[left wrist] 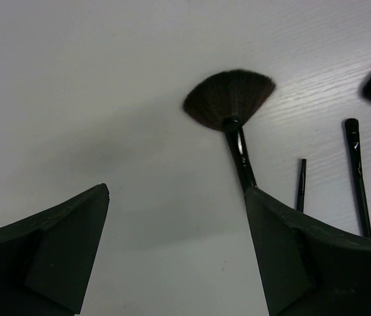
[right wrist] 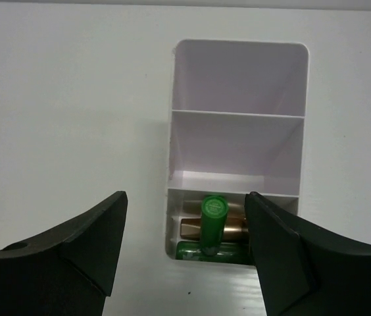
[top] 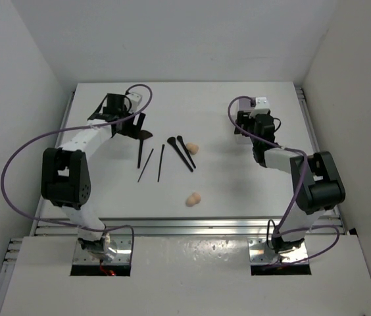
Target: Organize the makeup
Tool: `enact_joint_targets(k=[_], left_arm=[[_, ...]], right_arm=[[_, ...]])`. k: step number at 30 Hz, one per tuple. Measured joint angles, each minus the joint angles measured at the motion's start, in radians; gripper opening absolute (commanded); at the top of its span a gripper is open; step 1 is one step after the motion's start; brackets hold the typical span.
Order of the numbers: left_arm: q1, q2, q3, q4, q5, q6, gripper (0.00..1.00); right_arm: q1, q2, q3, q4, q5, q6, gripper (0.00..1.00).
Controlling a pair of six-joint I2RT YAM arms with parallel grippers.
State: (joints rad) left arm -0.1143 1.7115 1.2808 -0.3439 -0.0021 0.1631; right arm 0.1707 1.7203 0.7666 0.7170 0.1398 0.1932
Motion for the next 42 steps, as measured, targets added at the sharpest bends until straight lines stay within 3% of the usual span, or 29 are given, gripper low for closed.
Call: enact_joint_targets(k=[6, 11, 14, 16, 20, 24, 36, 42], left_arm=[[-0.088, 0.143, 0.036, -0.037, -0.048, -0.067, 0.87], [-0.129, 0.257, 0.074, -0.04, -0.119, -0.106, 0.77], [-0.129, 0.292, 0.08, -0.037, -0.159, -0.126, 0.66], [-0.129, 0.294, 0.08, -0.029, -0.183, -0.135, 0.55], [-0.127, 0.307, 0.08, -0.016, -0.193, -0.156, 0.22], [-0.124, 0.321, 0.096, -0.011, -0.185, -0.172, 0.0], [-0.065, 0.3, 0.099, -0.034, -0.129, -0.219, 0.0], [-0.061, 0.091, 0.109, -0.073, -0.117, -0.128, 0.0]], right_arm=[[0.036, -0.103, 0.029, -0.143, -0.041, -0.022, 0.73], [0.043, -0.166, 0.006, -0.202, -0.059, -0.024, 0.73], [0.047, -0.205, -0.028, -0.239, -0.062, -0.024, 0.73], [0.048, -0.227, -0.043, -0.271, -0.062, -0.024, 0.73], [0.048, -0.274, -0.059, -0.326, -0.055, -0.021, 0.73], [0.049, -0.336, -0.067, -0.369, -0.039, -0.021, 0.73], [0.052, -0.525, -0.114, -0.522, -0.016, -0.016, 0.71], [-0.014, -0.595, -0.194, -0.586, -0.013, 0.058, 0.7]])
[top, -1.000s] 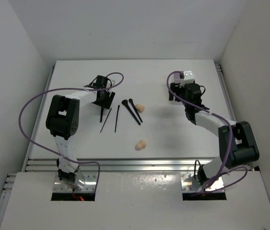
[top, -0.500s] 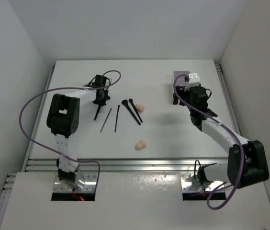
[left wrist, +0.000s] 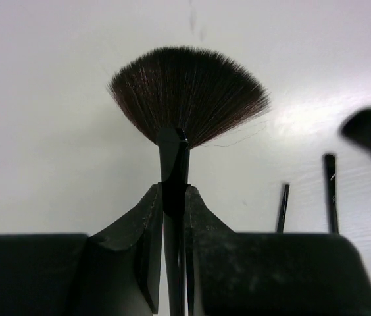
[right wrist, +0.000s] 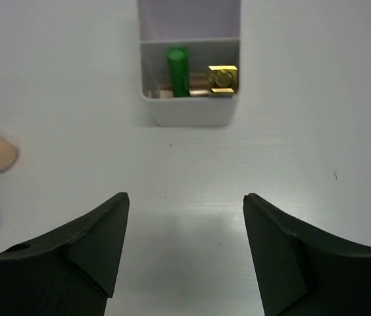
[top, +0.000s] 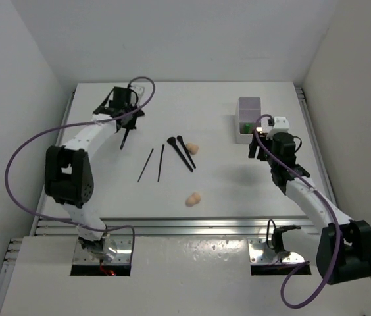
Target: Organize the makeup
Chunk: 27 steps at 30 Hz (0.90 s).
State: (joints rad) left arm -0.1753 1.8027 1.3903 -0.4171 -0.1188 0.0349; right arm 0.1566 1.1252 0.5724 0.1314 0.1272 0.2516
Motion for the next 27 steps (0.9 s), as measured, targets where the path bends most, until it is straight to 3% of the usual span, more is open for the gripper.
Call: enact_joint_targets(k=[5, 9, 18, 27], left_arm=[[-0.033, -0.185, 0.078, 0.141, 0.014, 0.114, 0.0], [-0.14, -0.164, 0.164, 0.38, 0.075, 0.16, 0.0], [-0.372, 0.318, 0.505, 0.846, 0.139, 0.092, 0.0], [-0.497, 0.828, 0.865, 1.202, 0.166, -0.034, 0.0]], right_arm=[[-0.071, -0.047, -0.086, -0.026, 0.001, 0.056, 0.7], [-0.078, -0.079, -0.111, -0.031, -0.016, 0.056, 0.69], [-0.083, -0.207, -0.183, -0.031, -0.051, 0.024, 0.69], [-0.087, -0.351, -0.246, -0.06, -0.045, -0.02, 0.69]])
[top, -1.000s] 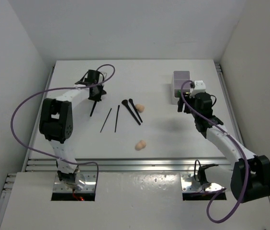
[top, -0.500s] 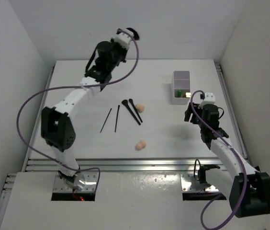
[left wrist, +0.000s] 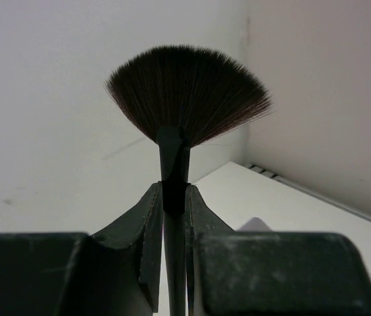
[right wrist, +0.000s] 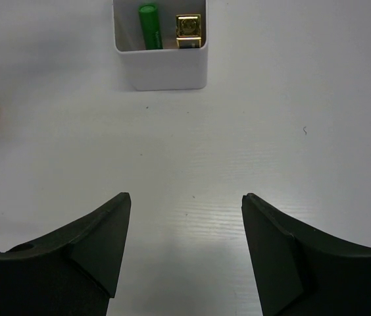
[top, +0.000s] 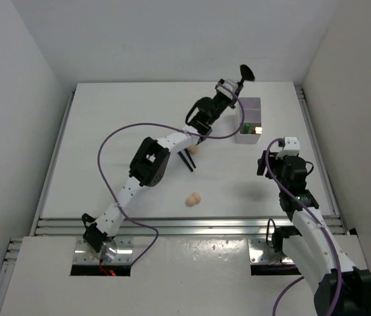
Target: Organize the makeup
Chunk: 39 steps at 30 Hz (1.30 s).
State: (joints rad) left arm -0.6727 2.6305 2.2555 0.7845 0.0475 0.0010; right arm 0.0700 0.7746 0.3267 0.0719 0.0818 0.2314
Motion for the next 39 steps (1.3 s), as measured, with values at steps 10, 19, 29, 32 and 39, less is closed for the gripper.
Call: enact_joint_targets(k=[10, 19, 29, 32, 39], left_arm=[[-0.048, 0.227, 0.133, 0.226, 0.04, -0.078, 0.0], [-0.045, 0.234, 0.188, 0.27, 0.043, -0.105, 0.0], [-0.029, 0.166, 0.074, 0.234, 0.095, -0.055, 0.0], [-0.032, 0.156, 0.055, 0.234, 0.118, -0.095, 0.0], [-0.035, 0.146, 0.043, 0.235, 0.158, -0.148, 0.0]], right_arm=[[-0.005, -0.074, -0.039, -0.07, 0.002, -0.034, 0.69], [-0.009, -0.081, -0.039, -0.081, -0.01, -0.051, 0.68], [-0.009, -0.064, -0.033, -0.093, -0.052, -0.058, 0.68], [-0.009, -0.064, -0.023, -0.11, -0.057, -0.072, 0.68], [-0.009, -0.057, -0.005, -0.143, -0.059, -0.102, 0.67]])
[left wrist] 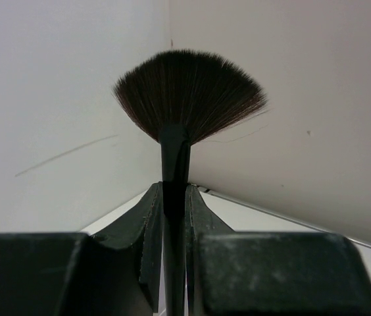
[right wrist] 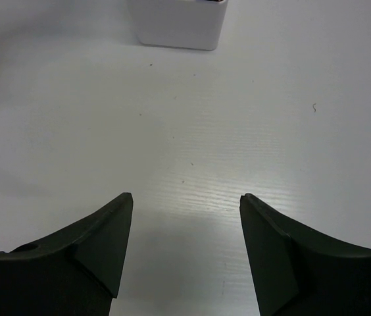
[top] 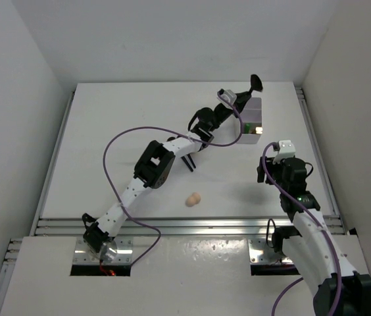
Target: Organize the makeup
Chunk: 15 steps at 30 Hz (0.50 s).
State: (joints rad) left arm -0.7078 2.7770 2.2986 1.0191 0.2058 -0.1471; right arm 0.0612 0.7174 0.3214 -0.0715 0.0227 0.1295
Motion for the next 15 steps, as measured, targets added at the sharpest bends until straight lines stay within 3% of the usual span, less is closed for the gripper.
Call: enact_joint_targets(k=[15], left_arm=[[-0.012, -0.021, -0.032, 0.024, 0.019, -0.001, 0.0]], right_arm=[[0.0, 0.026, 0.035, -0.02, -0.005, -0.048, 0.67]])
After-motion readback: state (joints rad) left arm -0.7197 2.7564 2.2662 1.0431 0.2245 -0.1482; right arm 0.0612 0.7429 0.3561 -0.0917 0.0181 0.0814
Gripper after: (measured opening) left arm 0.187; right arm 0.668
